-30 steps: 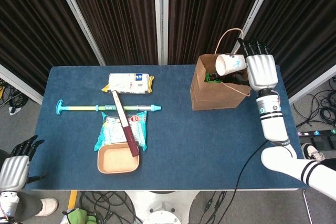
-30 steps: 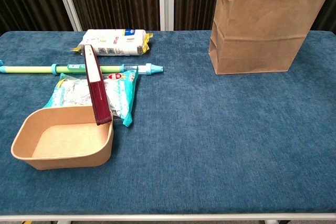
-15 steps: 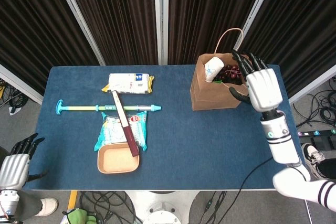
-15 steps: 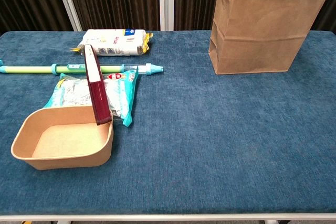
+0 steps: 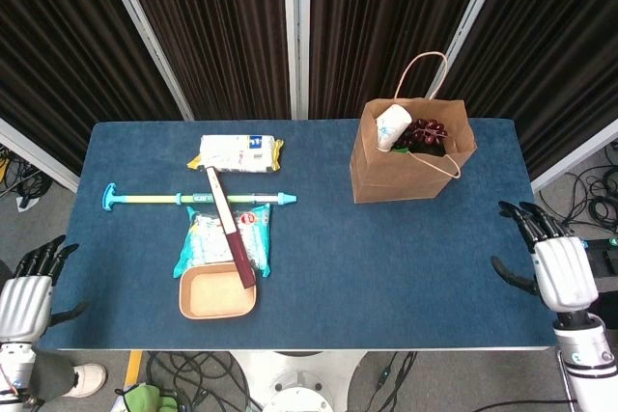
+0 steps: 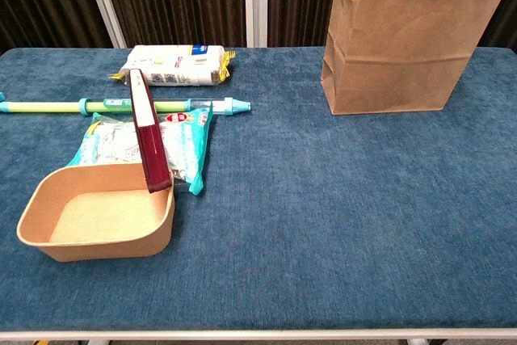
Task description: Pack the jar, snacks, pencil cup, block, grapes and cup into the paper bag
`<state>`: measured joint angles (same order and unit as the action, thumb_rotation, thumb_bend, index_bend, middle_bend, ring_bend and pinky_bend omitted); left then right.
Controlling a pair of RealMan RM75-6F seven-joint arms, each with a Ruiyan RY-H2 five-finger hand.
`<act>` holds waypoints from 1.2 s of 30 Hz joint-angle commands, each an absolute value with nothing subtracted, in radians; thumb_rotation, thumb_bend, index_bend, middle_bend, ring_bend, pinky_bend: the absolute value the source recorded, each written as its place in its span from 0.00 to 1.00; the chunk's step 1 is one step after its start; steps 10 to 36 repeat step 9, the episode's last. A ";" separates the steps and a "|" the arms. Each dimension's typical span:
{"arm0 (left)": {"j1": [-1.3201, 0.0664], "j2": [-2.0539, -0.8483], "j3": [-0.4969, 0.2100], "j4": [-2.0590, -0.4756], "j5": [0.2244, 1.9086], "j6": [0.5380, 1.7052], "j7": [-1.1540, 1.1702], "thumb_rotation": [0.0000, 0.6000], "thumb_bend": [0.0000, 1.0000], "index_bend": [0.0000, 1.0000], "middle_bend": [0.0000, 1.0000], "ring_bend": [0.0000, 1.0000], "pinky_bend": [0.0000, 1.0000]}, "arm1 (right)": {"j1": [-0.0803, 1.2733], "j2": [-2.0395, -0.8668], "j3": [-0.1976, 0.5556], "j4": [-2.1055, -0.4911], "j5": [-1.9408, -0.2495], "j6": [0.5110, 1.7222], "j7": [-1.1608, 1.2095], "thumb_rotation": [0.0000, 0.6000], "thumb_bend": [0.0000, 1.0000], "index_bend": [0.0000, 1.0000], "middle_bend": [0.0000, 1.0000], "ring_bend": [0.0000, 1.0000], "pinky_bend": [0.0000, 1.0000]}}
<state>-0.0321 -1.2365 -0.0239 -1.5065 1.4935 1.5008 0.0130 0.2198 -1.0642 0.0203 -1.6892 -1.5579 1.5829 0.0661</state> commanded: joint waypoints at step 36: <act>-0.035 -1.258 -0.029 -1.497 1.490 1.507 0.060 1.00 0.04 0.22 0.17 0.13 0.14 | 0.121 -1.146 -0.044 -1.563 -1.561 1.571 0.080 1.00 0.18 0.00 0.00 0.00 0.00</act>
